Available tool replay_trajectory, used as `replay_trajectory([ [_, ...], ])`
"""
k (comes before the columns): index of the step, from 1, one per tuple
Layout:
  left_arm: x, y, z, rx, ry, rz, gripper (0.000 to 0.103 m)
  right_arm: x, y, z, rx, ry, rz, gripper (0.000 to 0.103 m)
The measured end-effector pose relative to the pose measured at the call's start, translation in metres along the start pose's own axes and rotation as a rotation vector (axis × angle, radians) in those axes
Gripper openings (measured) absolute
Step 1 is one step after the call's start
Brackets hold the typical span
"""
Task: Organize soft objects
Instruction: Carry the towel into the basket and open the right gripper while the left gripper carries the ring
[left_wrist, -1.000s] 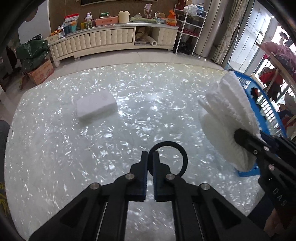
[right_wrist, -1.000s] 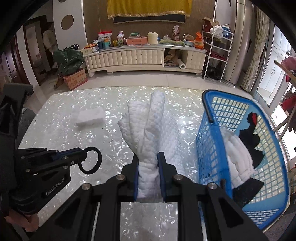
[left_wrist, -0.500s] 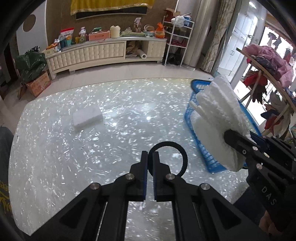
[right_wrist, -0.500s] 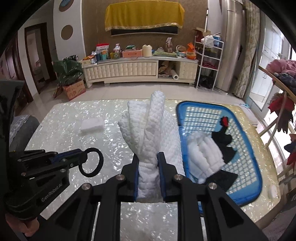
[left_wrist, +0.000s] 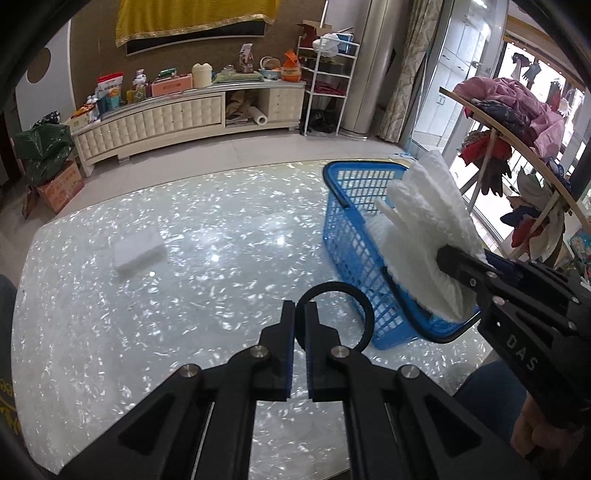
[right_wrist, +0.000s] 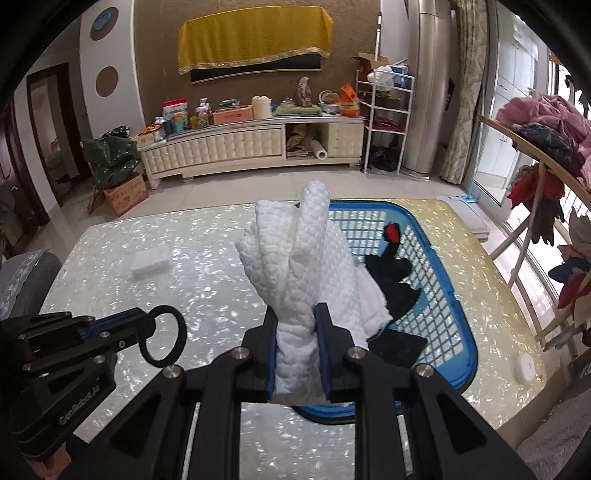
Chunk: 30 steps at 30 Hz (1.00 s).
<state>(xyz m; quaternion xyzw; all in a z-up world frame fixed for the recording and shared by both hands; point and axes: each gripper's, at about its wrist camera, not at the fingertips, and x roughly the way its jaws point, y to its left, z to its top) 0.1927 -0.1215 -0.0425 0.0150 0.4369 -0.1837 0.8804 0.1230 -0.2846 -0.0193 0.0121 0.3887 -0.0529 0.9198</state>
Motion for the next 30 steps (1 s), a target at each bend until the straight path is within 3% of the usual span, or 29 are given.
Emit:
replay_trajectory([
  [12,0.028,-0.024,0.009,0.035,0.026,-0.049,0.004,0.021,-0.034,-0.006,0.059,0.059,-0.05,0.017],
  [25,0.065,-0.036,0.008,0.057,0.097,-0.026,0.004,0.044,-0.04,-0.014,0.06,0.14,-0.059,0.017],
  [30,0.069,-0.035,0.01,0.052,0.103,-0.025,0.004,0.045,-0.042,-0.012,0.059,0.138,-0.064,0.024],
])
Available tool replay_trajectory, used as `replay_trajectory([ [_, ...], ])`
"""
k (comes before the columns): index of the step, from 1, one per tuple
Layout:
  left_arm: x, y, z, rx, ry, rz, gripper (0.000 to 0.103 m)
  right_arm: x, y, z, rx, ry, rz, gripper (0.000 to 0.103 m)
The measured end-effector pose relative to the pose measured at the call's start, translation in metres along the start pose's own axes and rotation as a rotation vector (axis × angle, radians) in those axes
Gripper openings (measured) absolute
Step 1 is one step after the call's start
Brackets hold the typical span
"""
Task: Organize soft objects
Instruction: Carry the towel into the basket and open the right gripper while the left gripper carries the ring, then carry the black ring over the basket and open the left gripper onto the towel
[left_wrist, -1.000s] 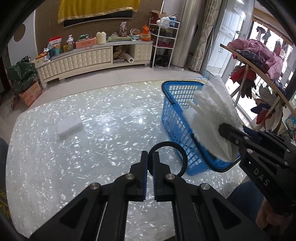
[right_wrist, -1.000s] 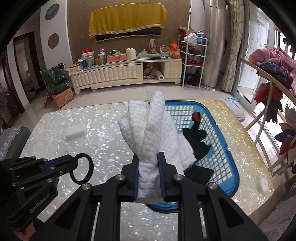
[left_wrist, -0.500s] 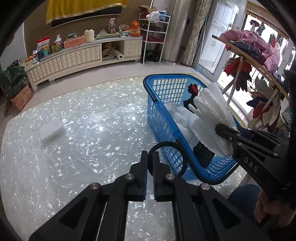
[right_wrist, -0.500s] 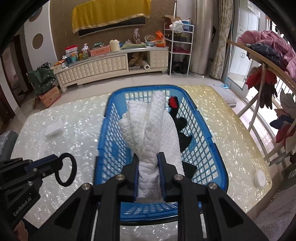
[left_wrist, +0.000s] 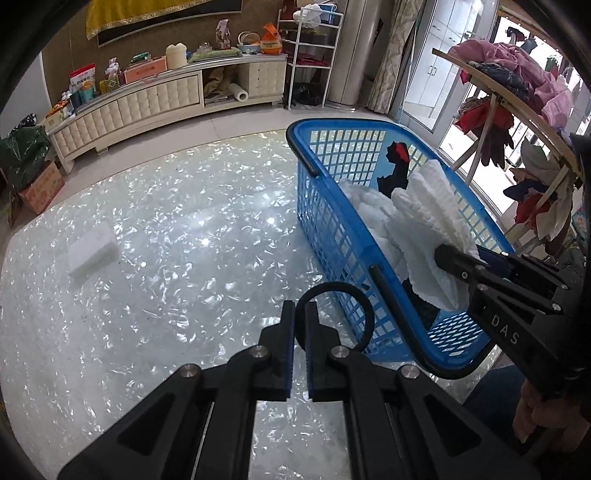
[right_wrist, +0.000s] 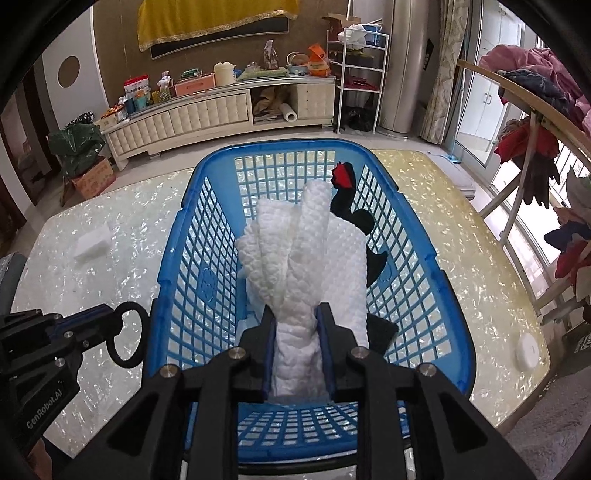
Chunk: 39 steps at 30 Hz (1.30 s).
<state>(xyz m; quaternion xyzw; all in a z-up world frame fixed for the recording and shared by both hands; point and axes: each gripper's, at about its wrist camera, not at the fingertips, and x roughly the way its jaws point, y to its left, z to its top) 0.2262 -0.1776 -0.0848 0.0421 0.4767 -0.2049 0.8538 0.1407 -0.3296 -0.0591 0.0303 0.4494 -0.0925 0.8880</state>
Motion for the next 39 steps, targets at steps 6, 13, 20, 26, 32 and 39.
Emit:
replay_trajectory([
  [6,0.001,-0.002,0.001,0.001,-0.002,0.006,0.004,0.001,-0.004,0.0,0.006,0.002,-0.008,0.073],
  [13,-0.006,-0.002,-0.001,-0.007,-0.012,0.018,0.004,-0.018,-0.001,-0.003,-0.01,-0.043,0.014,0.097],
  [20,-0.03,-0.01,0.002,-0.006,-0.073,0.016,0.004,-0.045,-0.009,-0.009,0.008,-0.092,0.028,0.102],
  [26,-0.047,-0.028,0.008,0.032,-0.109,0.003,0.004,-0.058,-0.018,-0.015,0.019,-0.118,0.006,0.102],
  [32,-0.05,-0.048,0.013,0.058,-0.118,-0.027,0.004,-0.062,-0.037,-0.022,0.058,-0.121,-0.008,0.102],
  [39,-0.042,-0.073,0.018,0.098,-0.108,-0.057,0.004,-0.066,-0.05,-0.028,0.09,-0.135,-0.004,0.102],
])
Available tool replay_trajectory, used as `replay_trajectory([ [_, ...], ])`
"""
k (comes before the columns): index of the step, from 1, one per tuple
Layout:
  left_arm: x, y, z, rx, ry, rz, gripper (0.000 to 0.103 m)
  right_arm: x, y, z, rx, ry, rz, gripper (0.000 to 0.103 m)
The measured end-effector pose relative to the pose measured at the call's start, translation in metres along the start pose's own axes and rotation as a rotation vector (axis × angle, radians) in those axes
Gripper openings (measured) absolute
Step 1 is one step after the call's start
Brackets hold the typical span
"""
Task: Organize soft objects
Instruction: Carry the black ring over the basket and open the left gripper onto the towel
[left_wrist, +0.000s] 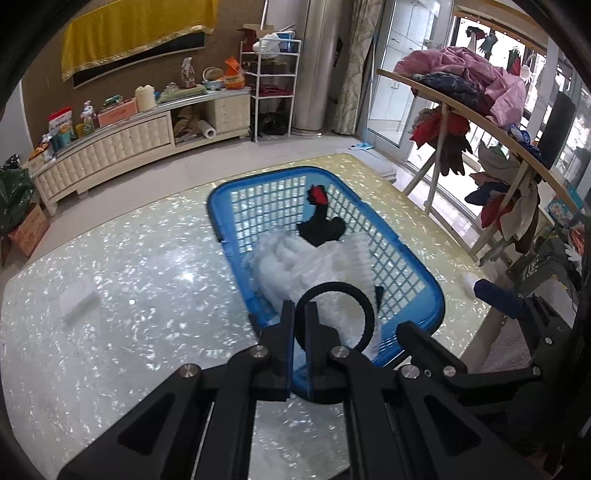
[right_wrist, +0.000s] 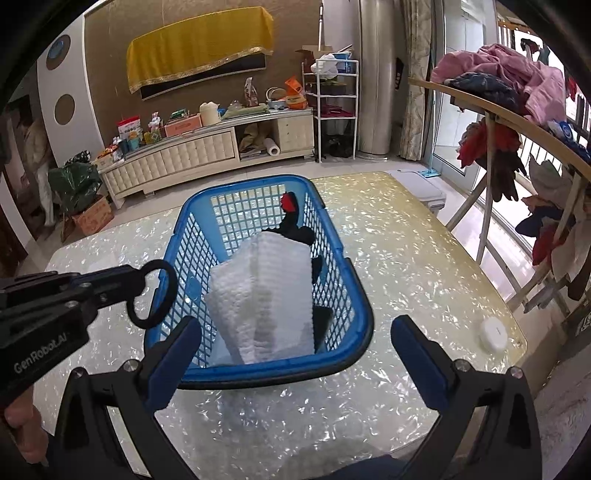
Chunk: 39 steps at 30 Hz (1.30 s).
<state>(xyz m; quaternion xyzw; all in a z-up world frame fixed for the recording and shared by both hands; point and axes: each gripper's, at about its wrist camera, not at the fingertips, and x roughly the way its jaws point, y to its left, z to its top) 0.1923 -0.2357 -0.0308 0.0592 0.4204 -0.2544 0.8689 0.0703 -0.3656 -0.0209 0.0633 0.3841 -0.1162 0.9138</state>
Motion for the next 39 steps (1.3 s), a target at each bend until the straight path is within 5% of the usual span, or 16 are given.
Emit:
replay_trajectory([
  [29,0.087,-0.02,0.008,0.03,0.146,-0.004,0.004,0.019,-0.031,-0.008,0.052,0.038,-0.032,0.102],
  [31,0.088,-0.02,0.008,0.036,0.142,0.004,0.008,0.02,-0.03,-0.009,0.05,0.042,-0.028,0.102],
  [33,0.09,-0.021,0.009,0.039,0.144,0.018,0.042,0.021,-0.029,-0.009,0.047,0.045,-0.023,0.102],
  [36,0.089,-0.022,0.011,0.051,0.134,0.029,0.064,0.02,-0.032,-0.008,0.053,0.041,-0.016,0.102],
  [39,0.086,-0.021,0.014,0.042,0.123,0.024,0.072,0.017,-0.033,-0.007,0.052,0.035,-0.021,0.102],
])
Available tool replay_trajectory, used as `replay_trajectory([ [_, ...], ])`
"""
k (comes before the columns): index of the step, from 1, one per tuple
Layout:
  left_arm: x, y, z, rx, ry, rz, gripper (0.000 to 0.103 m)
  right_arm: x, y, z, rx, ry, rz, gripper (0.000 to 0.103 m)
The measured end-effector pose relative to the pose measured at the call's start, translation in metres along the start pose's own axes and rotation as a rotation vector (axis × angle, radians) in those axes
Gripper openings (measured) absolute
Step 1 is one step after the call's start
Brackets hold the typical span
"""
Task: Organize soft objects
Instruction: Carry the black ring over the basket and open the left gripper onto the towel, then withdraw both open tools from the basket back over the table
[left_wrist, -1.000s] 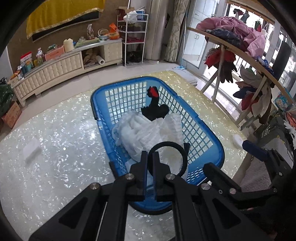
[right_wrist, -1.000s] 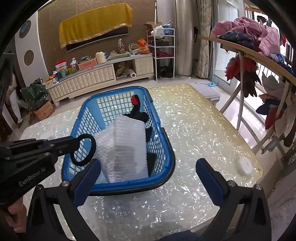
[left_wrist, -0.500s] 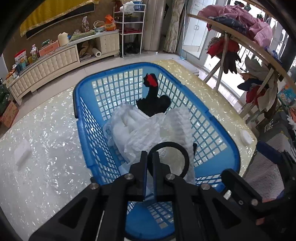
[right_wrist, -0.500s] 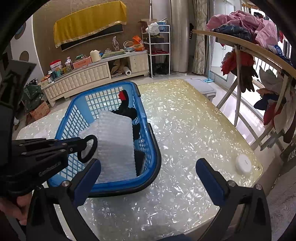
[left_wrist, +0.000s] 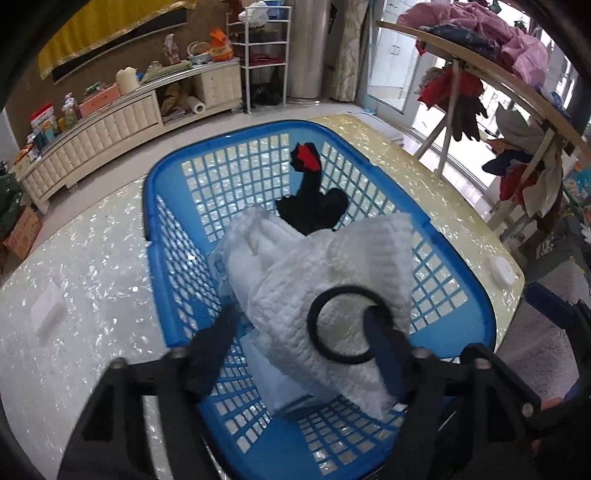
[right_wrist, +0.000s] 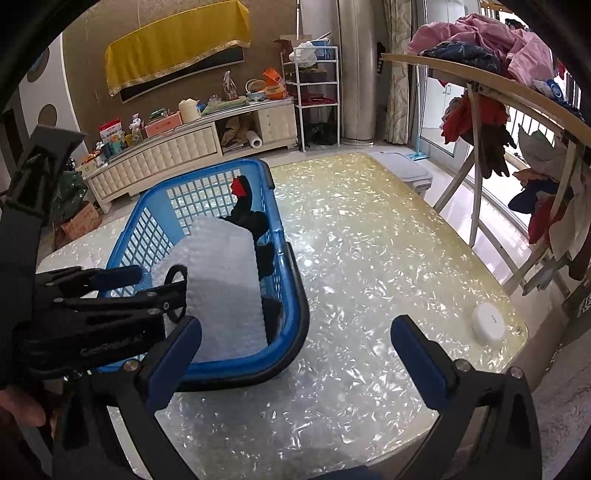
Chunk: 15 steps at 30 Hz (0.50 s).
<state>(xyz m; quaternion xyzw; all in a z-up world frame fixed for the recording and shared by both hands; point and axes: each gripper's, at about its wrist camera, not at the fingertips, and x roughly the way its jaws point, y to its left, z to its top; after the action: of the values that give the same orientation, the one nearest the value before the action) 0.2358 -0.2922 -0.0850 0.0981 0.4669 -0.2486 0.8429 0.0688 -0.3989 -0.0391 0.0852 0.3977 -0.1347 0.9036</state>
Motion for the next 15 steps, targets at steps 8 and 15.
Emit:
replay_trajectory([
  [8,-0.018,-0.001,-0.001,0.009,-0.024,0.045,0.075,-0.007,0.006,0.003,-0.005,-0.014,0.012,0.102],
  [15,-0.05,0.014,-0.013,-0.043,-0.094,0.106,0.082,-0.017,0.02,0.008,-0.029,-0.043,0.034,0.102],
])
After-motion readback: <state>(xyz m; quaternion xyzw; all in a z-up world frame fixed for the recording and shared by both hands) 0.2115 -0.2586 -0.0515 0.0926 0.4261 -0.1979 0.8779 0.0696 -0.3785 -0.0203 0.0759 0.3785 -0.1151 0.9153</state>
